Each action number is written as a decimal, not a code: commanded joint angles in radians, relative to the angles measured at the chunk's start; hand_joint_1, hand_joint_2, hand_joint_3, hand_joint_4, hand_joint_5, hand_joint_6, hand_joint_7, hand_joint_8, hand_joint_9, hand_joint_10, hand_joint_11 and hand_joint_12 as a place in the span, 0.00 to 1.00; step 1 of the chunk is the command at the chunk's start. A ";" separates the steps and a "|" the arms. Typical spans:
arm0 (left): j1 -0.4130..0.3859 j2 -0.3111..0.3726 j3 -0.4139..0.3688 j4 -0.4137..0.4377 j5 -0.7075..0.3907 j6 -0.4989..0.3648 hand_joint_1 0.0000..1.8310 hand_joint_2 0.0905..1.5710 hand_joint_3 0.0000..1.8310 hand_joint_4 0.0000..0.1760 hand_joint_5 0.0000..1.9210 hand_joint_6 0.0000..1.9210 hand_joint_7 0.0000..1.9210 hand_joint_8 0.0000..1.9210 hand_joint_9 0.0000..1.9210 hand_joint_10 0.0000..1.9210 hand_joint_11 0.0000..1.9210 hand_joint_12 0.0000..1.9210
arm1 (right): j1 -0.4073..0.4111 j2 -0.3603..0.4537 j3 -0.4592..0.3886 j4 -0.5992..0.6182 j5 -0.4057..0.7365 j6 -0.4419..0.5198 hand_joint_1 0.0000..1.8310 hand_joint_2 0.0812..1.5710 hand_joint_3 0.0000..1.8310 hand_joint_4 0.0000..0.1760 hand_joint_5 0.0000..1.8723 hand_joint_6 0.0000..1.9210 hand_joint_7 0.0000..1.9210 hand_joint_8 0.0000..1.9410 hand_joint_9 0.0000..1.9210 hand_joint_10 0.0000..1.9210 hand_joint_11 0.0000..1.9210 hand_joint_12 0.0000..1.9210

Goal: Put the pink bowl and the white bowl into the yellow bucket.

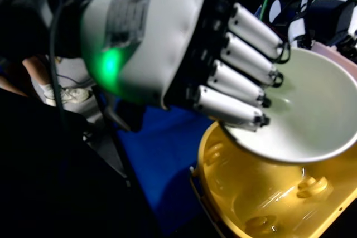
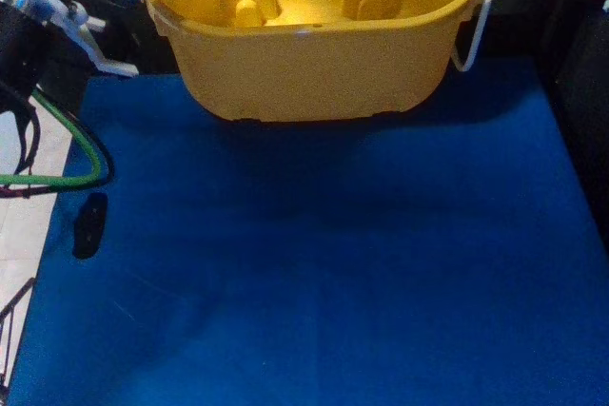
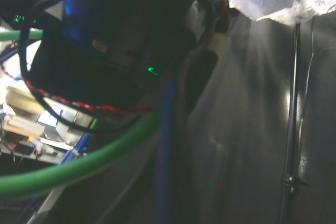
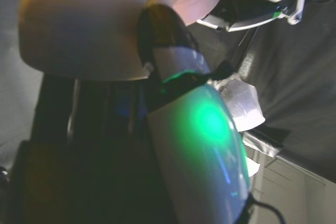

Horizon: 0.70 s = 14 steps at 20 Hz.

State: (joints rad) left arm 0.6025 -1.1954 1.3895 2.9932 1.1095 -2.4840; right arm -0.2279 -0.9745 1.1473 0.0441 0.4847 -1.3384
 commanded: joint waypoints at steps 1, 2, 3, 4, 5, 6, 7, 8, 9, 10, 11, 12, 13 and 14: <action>-0.005 -0.001 0.009 0.019 0.126 -0.013 0.81 0.75 0.00 0.00 0.41 0.50 0.38 0.72 0.41 0.75 0.34 0.95 | 0.011 0.001 0.002 0.011 0.121 0.004 0.81 0.72 0.00 0.00 0.44 0.68 0.43 0.62 0.43 0.64 0.35 0.83; 0.000 -0.001 0.013 0.019 0.126 -0.021 0.81 0.74 0.00 0.00 0.42 0.52 0.40 0.69 0.42 0.72 0.32 0.93 | 0.006 0.001 0.002 0.015 0.121 0.004 0.76 0.72 0.00 0.00 0.46 0.67 0.43 0.61 0.43 0.67 0.36 0.83; 0.003 -0.002 0.017 0.019 0.126 -0.028 0.81 0.73 0.00 0.00 0.42 0.52 0.41 0.67 0.44 0.70 0.35 0.91 | 0.002 0.000 0.002 0.016 0.121 0.004 0.74 0.73 0.00 0.00 0.46 0.67 0.43 0.61 0.42 0.67 0.35 0.83; 0.005 -0.001 0.018 0.019 0.126 -0.029 0.76 0.73 0.00 0.00 0.43 0.54 0.42 0.67 0.43 0.74 0.37 0.87 | 0.000 -0.001 0.002 0.016 0.121 0.004 0.74 0.73 0.00 0.00 0.46 0.68 0.43 0.62 0.42 0.67 0.34 0.83; 0.008 -0.001 0.021 0.019 0.125 -0.029 0.81 0.73 0.00 0.00 0.43 0.52 0.42 0.66 0.43 0.70 0.36 0.91 | -0.003 -0.002 0.002 0.018 0.121 0.004 0.81 0.73 0.00 0.00 0.45 0.69 0.41 0.64 0.42 0.66 0.32 0.84; 0.012 -0.001 0.023 0.019 0.123 -0.029 0.81 0.73 0.00 0.00 0.42 0.52 0.42 0.66 0.42 0.71 0.35 0.91 | -0.006 -0.003 0.002 0.019 0.121 0.004 0.81 0.73 0.00 0.00 0.44 0.70 0.41 0.64 0.43 0.66 0.32 0.84; 0.017 -0.001 0.025 0.019 0.121 -0.031 0.81 0.74 0.00 0.00 0.42 0.51 0.41 0.67 0.42 0.72 0.33 0.92 | -0.013 -0.003 0.003 0.025 0.121 0.004 0.81 0.73 0.00 0.00 0.44 0.70 0.40 0.64 0.43 0.65 0.32 0.84; 0.026 -0.001 0.027 0.019 0.119 -0.033 0.81 0.74 0.00 0.00 0.42 0.53 0.42 0.68 0.41 0.71 0.29 0.92 | -0.020 -0.004 0.005 0.033 0.121 0.004 0.80 0.78 0.00 0.00 0.36 0.79 0.34 0.70 0.37 0.72 0.26 0.88; 0.034 -0.001 0.029 0.019 0.119 -0.037 0.81 0.74 0.00 0.00 0.42 0.54 0.43 0.67 0.41 0.71 0.29 0.91 | -0.029 -0.009 0.009 0.039 0.121 0.004 0.80 0.78 0.00 0.00 0.36 0.80 0.34 0.71 0.36 0.73 0.26 0.89; 0.041 -0.001 0.033 0.019 0.119 -0.046 0.76 0.74 0.00 0.00 0.42 0.55 0.44 0.67 0.40 0.75 0.28 0.85 | -0.035 -0.016 0.014 0.042 0.121 0.004 0.81 0.75 0.00 0.00 0.42 0.74 0.38 0.66 0.41 0.68 0.30 0.86; 0.045 -0.002 0.037 0.019 0.119 -0.052 0.75 0.74 0.00 0.00 0.42 0.55 0.43 0.69 0.40 0.77 0.29 0.83 | -0.041 -0.022 0.020 0.046 0.121 0.004 0.81 0.74 0.00 0.00 0.43 0.73 0.39 0.65 0.42 0.66 0.31 0.85; 0.046 -0.002 0.039 0.019 0.116 -0.053 0.74 0.73 0.00 0.00 0.43 0.55 0.44 0.67 0.41 0.74 0.31 0.80 | -0.049 -0.029 0.026 0.051 0.121 0.004 0.81 0.77 0.00 0.00 0.38 0.78 0.35 0.70 0.37 0.71 0.28 0.88; 0.047 -0.004 0.041 0.019 0.112 -0.053 0.74 0.72 0.00 0.00 0.44 0.58 0.45 0.62 0.42 0.71 0.31 0.78 | -0.055 -0.034 0.031 0.054 0.121 0.004 0.81 0.77 0.00 0.00 0.36 0.78 0.34 0.71 0.37 0.72 0.28 0.89; 0.047 -0.006 0.043 0.019 0.108 -0.053 0.75 0.72 0.00 0.00 0.45 0.59 0.46 0.58 0.43 0.69 0.32 0.76 | -0.063 -0.042 0.038 0.061 0.121 0.004 0.81 0.77 0.00 0.00 0.36 0.79 0.34 0.70 0.37 0.72 0.27 0.89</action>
State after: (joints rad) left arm 0.6579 -1.1954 1.4261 2.9932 1.0908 -2.5263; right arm -0.3042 -1.0191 1.1843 0.0975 0.4801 -1.3399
